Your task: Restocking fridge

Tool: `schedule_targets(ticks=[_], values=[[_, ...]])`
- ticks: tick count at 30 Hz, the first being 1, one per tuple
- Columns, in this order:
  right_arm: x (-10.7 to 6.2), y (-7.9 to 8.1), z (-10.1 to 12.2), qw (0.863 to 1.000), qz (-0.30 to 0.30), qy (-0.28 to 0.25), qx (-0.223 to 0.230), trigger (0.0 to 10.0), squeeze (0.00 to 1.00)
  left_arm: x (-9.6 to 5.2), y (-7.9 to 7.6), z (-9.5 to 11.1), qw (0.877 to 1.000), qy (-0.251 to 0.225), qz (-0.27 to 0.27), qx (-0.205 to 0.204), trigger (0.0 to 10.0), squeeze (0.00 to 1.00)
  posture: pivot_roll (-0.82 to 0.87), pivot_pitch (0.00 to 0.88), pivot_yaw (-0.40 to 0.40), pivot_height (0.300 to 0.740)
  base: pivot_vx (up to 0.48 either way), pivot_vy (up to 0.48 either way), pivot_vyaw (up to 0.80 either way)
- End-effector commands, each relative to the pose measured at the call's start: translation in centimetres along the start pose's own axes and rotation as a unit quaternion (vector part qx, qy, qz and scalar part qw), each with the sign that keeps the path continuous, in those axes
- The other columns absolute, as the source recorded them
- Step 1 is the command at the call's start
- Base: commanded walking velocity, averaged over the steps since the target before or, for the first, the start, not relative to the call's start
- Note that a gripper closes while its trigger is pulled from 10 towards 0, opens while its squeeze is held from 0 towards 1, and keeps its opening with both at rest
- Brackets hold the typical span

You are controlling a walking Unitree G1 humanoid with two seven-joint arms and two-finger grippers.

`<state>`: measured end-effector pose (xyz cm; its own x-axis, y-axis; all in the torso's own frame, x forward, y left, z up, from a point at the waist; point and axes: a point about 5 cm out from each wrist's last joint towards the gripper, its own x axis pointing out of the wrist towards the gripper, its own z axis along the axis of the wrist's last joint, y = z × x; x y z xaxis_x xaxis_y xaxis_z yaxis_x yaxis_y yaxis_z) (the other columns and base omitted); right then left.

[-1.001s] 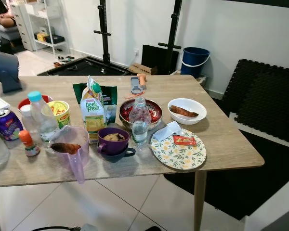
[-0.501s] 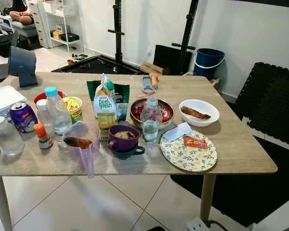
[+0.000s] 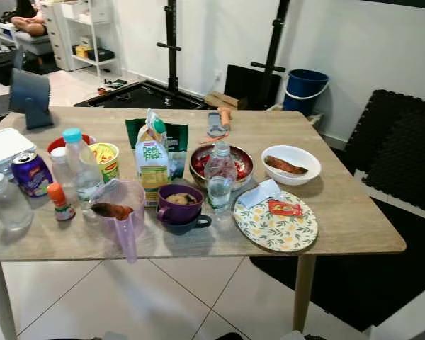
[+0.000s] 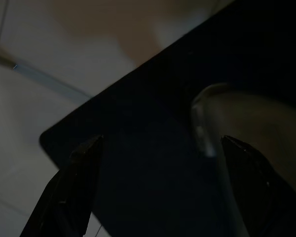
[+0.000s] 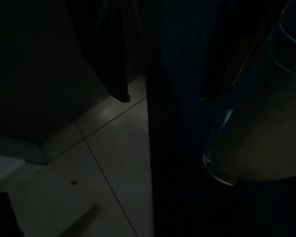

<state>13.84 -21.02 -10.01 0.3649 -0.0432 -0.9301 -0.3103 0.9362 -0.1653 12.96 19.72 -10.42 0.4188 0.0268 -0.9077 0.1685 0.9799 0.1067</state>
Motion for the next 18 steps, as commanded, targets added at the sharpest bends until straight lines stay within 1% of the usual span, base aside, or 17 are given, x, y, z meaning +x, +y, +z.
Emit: schedule_targets(ticks=[1, 4, 5, 9, 13, 15, 16, 18], values=[[0.0, -0.5, 0.1, 1.0, -0.01, -0.004, 0.007, 10.0, 0.0, 0.1, -0.7, -0.1, 1.0, 0.01, -0.013, 0.014, 10.0, 0.0, 0.06, 0.0, -0.025, 0.74, 0.0, 0.0, 0.0], [-0.1, -0.9, 0.4, 1.0, -0.016, -0.01, 0.013, 10.0, 0.0, 0.1, -1.0, 0.0, 1.0, 0.01, -0.02, 0.022, 10.0, 0.0, 0.04, 0.0, -0.022, 0.74, 0.0, 0.0, 0.0], [-0.1, -1.3, 0.8, 1.0, -0.02, -0.015, 0.014, 10.0, 0.0, 0.1, -1.3, 0.0, 0.999, 0.012, -0.026, 0.033, 10.0, 0.0, 0.03, 0.0, -0.022, 0.74, 0.0, 0.0, 0.0], [-0.1, -1.5, 0.8, 0.999, -0.023, -0.016, 0.016, 10.0, 0.0, 0.1, -1.4, -0.1, 0.999, 0.014, -0.028, 0.042, 10.0, 0.0, 0.02, 0.0, -0.022, 0.74, 0.0, 0.0, 0.0], [-0.2, -1.7, 0.2, 0.999, -0.03, -0.01, 0.028, 10.0, 0.0, 0.1, -1.4, -0.4, 0.998, 0.018, -0.031, 0.05, 10.0, 0.0, 0.01, 0.0, -0.009, 0.74, 0.0, 0.0, 0.0], [-0.3, -2.0, -0.3, 0.999, -0.036, -0.007, 0.04, 10.0, 0.0, 0.0, -1.6, -0.7, 0.997, 0.022, -0.039, 0.067, 10.0, 0.0, -0.01, 0.0, 0.015, 0.74, 0.0, 0.0, 0.0], [-0.3, -2.0, -0.3, 0.999, -0.036, -0.007, 0.04, 10.0, 0.0, 0.0, -1.6, -0.7, 0.997, 0.022, -0.039, 0.067, 10.0, 0.0, -0.01, 0.0, 0.015, 0.74, 0.0, 0.0, 0.0], [-0.3, -2.0, -0.6, 0.998, -0.038, -0.005, 0.045, 10.0, 0.0, 0.0, -1.4, -0.9, 0.996, 0.027, -0.041, 0.08, 10.0, 0.0, -0.03, 0.0, 0.03, 0.74, 0.0, 0.0, 0.0]])
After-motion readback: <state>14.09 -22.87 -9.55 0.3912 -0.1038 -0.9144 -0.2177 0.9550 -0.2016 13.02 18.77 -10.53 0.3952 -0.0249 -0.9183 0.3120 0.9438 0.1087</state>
